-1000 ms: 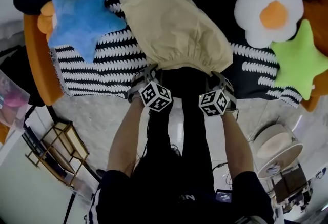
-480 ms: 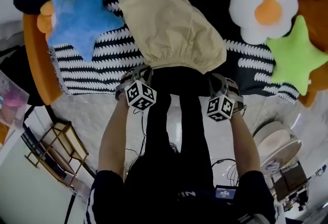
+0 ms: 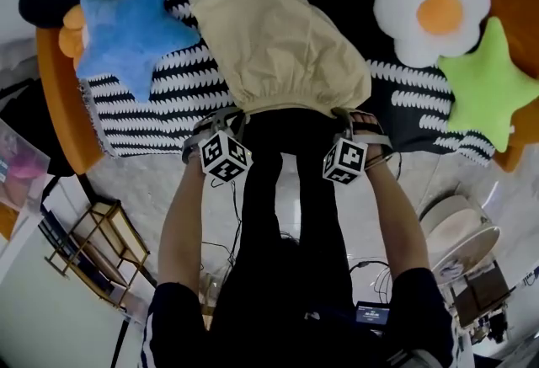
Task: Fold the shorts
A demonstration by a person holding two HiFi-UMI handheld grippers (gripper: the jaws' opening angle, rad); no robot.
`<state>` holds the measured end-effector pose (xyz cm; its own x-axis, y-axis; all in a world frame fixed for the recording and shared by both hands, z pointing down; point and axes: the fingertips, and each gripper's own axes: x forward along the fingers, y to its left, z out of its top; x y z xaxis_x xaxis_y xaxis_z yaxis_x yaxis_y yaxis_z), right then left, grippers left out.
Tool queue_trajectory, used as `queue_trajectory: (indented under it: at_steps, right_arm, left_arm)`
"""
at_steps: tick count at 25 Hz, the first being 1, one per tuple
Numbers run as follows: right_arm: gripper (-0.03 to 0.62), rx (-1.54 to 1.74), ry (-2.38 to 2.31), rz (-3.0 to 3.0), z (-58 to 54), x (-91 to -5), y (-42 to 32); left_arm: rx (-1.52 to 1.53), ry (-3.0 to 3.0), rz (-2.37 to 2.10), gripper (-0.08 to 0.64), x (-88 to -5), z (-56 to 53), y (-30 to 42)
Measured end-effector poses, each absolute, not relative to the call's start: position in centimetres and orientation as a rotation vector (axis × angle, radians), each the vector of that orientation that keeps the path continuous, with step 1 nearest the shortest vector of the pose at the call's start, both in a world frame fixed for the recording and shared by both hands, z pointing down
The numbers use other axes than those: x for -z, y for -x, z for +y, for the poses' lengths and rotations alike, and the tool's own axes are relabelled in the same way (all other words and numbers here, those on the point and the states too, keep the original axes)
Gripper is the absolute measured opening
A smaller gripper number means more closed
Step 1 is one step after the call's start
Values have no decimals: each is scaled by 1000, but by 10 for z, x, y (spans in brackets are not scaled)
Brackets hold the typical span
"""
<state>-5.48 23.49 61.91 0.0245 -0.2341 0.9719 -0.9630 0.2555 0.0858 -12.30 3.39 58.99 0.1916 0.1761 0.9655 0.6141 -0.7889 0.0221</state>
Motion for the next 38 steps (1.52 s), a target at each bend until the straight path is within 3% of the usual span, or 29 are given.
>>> queue_trajectory:
  at_steps: [11,21,26,28,29,30,33,38]
  right_arm:
    - [86,-932,-1136,-1657,214,-563,146]
    - [86,-1183,-1145,-1712,198,-580,227]
    - [89,-1228,-1136,-1670,202,-599,233]
    - [130,-1260,-1109,-1698,202,-600,238]
    - [212,-1283,-1091,-1716,203,-598,242]
    - [249,-1303,-1089,-1726,203,-595,245]
    - [249,-1319,-1212,-1716,196,-580,234]
    - [233,-1290,-1415,-1663,180,-558,184]
  left_arm:
    - [1797,2028,-661,21,-550,2,196]
    - [1871,2125,-447,21,-568,-27,246]
    - [1986,2290,-173,23,-587,-34,258]
    - [2048,2363,-38,23,-591,-40,267]
    - [2091,2433,30,24,-592,-41,271]
    - [2138,2516,100,34,-592,-41,274]
    - [2231,2726,266,160,-590,-41,274]
    - [2242,2866,335,176,-585,-43,260]
